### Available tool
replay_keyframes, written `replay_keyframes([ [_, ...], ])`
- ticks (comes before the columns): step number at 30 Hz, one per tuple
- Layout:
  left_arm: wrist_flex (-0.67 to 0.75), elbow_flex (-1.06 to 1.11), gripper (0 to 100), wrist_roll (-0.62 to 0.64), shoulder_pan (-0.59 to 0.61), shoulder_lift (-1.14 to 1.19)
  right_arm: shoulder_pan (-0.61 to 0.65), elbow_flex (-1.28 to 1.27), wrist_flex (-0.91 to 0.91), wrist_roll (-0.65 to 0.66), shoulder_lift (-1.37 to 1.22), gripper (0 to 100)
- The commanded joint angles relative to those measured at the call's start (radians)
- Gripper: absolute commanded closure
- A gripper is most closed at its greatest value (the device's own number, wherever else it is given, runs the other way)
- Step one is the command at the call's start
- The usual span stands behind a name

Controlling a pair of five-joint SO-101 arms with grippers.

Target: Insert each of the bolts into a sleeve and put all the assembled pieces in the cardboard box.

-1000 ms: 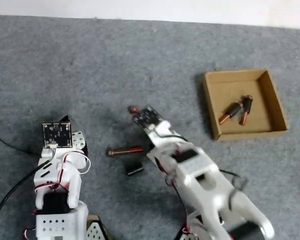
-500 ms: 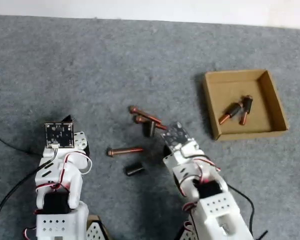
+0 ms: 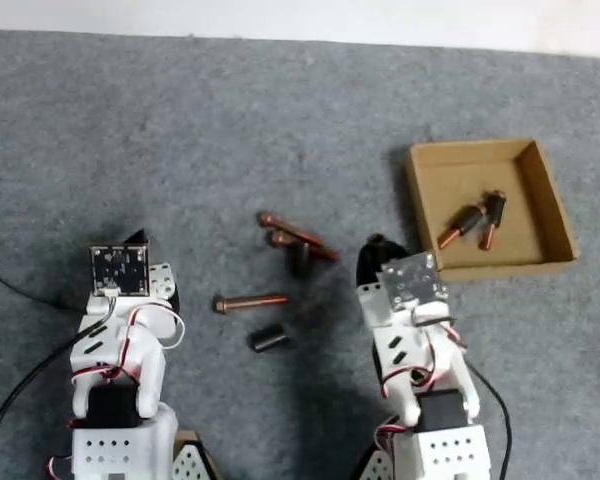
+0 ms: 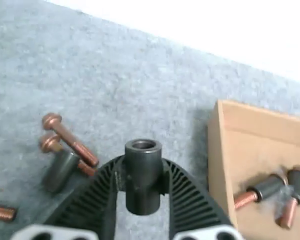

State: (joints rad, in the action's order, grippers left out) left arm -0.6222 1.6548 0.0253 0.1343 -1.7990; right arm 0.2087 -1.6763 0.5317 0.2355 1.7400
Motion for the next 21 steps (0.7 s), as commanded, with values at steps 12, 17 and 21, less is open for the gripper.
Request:
replay_keyframes([
  [12, -0.114, -0.085, 96, -0.106, -0.081, -0.001, -0.102, -0.105, 0.177, -0.017, 0.097, 99.4],
  [17, -0.207, -0.117, 97, -0.210, -0.206, -0.001, -0.102, -0.105, 0.177, -0.012, 0.097, 99.4],
  [21, -0.238, -0.168, 97, -0.273, -0.211, 0.027, -0.099, -0.108, 0.174, -0.011, 0.097, 99.4],
])
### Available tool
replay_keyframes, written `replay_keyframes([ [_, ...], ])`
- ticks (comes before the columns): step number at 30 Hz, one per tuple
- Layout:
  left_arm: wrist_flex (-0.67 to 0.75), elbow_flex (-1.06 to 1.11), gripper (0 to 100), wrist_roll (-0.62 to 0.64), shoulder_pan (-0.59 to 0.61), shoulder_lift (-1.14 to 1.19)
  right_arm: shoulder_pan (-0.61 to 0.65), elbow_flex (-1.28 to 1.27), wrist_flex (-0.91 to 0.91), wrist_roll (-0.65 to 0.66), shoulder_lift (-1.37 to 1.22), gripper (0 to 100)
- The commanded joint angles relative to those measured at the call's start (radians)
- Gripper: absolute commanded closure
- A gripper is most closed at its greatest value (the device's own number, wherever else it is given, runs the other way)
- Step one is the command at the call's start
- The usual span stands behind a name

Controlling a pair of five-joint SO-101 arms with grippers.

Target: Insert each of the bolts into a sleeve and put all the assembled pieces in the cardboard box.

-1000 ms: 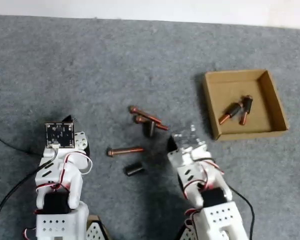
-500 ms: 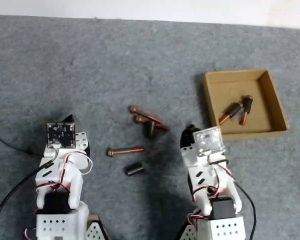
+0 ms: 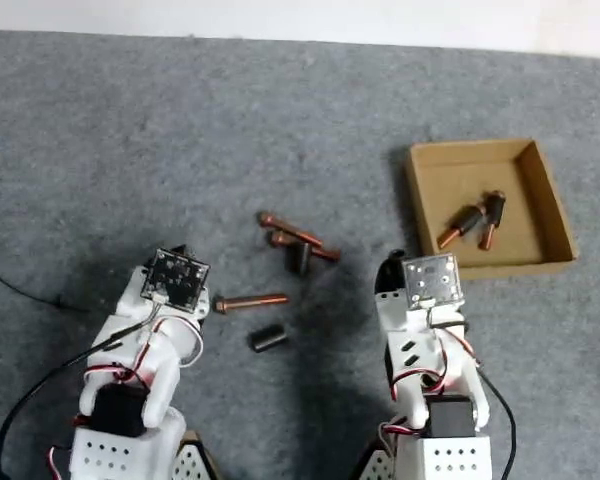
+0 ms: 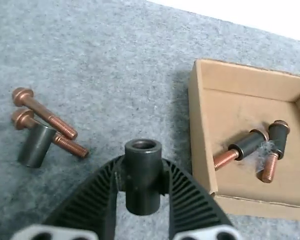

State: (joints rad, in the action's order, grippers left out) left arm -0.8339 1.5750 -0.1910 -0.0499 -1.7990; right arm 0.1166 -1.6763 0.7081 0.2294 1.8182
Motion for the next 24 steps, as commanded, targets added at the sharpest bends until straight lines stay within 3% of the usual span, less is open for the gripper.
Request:
replay_keyframes([
  [1, -0.025, -0.102, 97, -0.069, -0.030, 0.056, -0.007, -0.108, -0.002, -0.005, 0.019, 99.4],
  [5, -0.021, -0.189, 96, -0.100, -0.070, 0.263, -0.008, -0.110, -0.002, -0.005, 0.019, 99.4],
  [8, -0.021, -0.297, 96, -0.245, -0.125, 0.484, -0.008, -0.111, -0.004, -0.005, 0.019, 99.4],
  [12, -0.049, -0.427, 96, -0.549, -0.223, 0.806, -0.007, -0.111, -0.004, -0.005, 0.019, 99.4],
  [15, -0.172, -0.507, 94, -0.802, -0.278, 1.009, -0.007, -0.111, -0.019, -0.005, 0.019, 99.4],
  [24, -0.279, -0.762, 90, -1.022, -0.194, 1.374, -0.007, -0.113, -0.048, -0.003, 0.019, 99.4],
])
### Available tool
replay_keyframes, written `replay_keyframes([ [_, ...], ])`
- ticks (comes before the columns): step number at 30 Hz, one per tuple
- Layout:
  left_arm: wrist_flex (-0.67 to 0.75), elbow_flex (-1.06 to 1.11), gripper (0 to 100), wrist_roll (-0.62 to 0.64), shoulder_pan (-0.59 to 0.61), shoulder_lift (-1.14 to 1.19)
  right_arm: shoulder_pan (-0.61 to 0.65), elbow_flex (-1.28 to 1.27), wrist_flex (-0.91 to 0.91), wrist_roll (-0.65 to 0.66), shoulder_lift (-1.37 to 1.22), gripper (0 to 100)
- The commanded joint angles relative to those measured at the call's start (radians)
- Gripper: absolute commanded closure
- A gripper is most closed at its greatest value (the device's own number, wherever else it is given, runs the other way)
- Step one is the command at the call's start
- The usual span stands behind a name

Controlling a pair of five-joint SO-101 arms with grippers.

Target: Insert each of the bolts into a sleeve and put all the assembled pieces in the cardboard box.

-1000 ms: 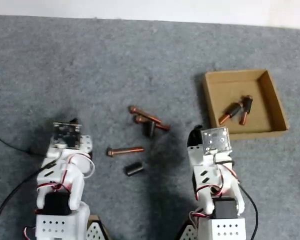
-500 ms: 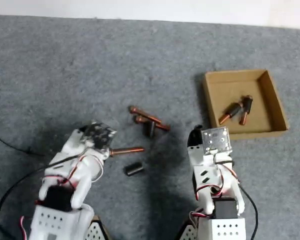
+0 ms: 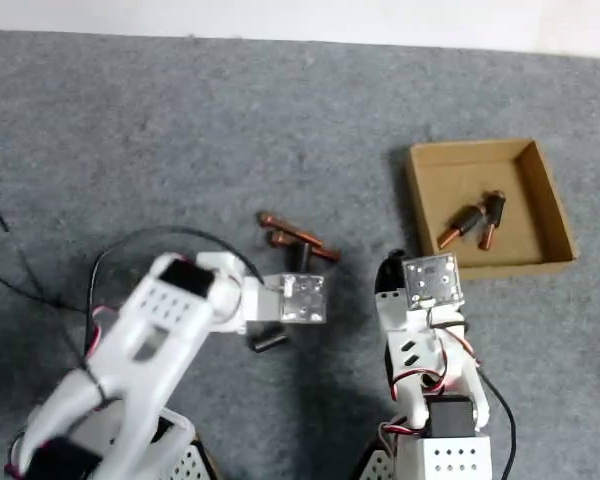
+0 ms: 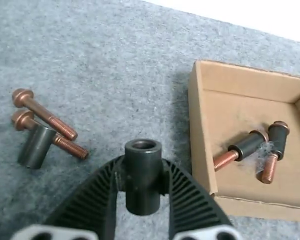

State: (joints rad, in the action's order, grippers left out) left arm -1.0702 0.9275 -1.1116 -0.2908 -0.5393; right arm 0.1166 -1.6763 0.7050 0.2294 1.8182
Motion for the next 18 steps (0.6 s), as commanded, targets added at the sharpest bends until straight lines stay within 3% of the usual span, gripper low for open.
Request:
replay_keyframes([
  [1, -0.048, -0.128, 90, -0.118, 0.053, 0.151, -0.007, -0.113, -0.045, -0.003, 0.019, 99.4],
  [18, -0.017, -0.424, 89, -0.126, 0.051, 0.677, -0.007, -0.113, -0.047, -0.003, 0.019, 99.4],
])
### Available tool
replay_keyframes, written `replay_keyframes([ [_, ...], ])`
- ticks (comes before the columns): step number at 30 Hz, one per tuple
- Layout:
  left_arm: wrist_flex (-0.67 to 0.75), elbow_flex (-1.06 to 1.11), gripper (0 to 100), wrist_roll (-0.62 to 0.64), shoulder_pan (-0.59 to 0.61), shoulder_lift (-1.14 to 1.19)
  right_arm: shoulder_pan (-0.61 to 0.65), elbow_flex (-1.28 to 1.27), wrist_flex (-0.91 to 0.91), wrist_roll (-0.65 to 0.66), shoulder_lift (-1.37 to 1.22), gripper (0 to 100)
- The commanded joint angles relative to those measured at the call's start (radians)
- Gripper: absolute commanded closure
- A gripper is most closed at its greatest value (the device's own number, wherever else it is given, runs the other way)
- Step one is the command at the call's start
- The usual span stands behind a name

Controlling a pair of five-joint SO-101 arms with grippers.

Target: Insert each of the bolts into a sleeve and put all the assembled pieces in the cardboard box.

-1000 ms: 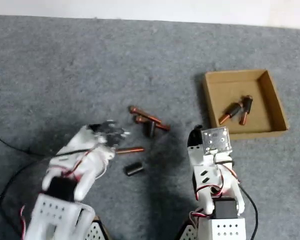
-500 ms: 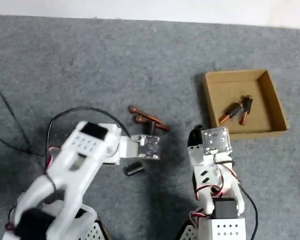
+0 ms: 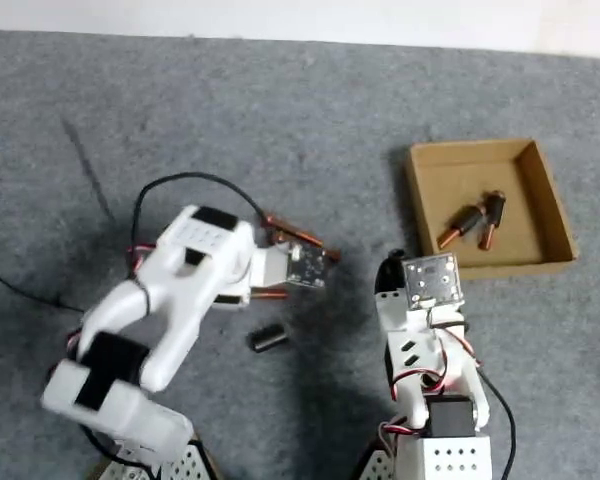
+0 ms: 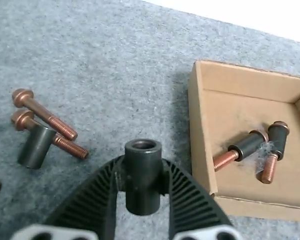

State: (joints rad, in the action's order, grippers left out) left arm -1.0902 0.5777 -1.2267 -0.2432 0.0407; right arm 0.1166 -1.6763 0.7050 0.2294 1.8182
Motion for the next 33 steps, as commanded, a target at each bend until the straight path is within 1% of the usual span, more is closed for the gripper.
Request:
replay_keyframes([
  [1, 0.003, -0.087, 90, -0.009, 0.005, 0.119, -0.007, -0.113, -0.047, -0.003, 0.019, 99.4],
  [4, 0.000, -0.124, 90, -0.006, 0.008, 0.151, -0.007, -0.113, -0.048, -0.003, 0.019, 99.4],
  [10, 0.000, -0.127, 90, -0.006, 0.012, 0.154, -0.008, -0.113, -0.048, -0.003, 0.019, 99.4],
  [11, -0.003, -0.127, 90, -0.006, 0.012, 0.156, -0.008, -0.113, -0.048, -0.003, 0.019, 99.4],
  [15, -0.034, -0.133, 99, -0.009, 0.012, 0.159, -0.010, -0.113, -0.048, -0.003, 0.019, 99.4],
  [19, -0.040, -0.125, 99, -0.005, 0.012, 0.151, -0.010, -0.113, -0.048, -0.003, 0.019, 99.4],
  [21, -0.081, -0.143, 99, -0.005, 0.022, 0.148, -0.010, -0.113, -0.048, -0.003, 0.019, 99.4],
  [27, -0.284, -0.312, 99, -0.012, 0.096, 0.047, -0.010, -0.113, -0.048, -0.003, 0.019, 99.4],
  [28, -0.307, -0.337, 99, -0.034, 0.111, 0.035, -0.010, -0.113, -0.048, -0.003, 0.019, 99.4],
  [31, -0.416, -0.380, 99, -0.204, 0.171, 0.016, -0.010, -0.113, -0.048, -0.003, 0.019, 99.4],
  [33, -0.486, -0.401, 99, -0.296, 0.220, 0.022, -0.010, -0.113, -0.048, -0.003, 0.019, 99.4],
])
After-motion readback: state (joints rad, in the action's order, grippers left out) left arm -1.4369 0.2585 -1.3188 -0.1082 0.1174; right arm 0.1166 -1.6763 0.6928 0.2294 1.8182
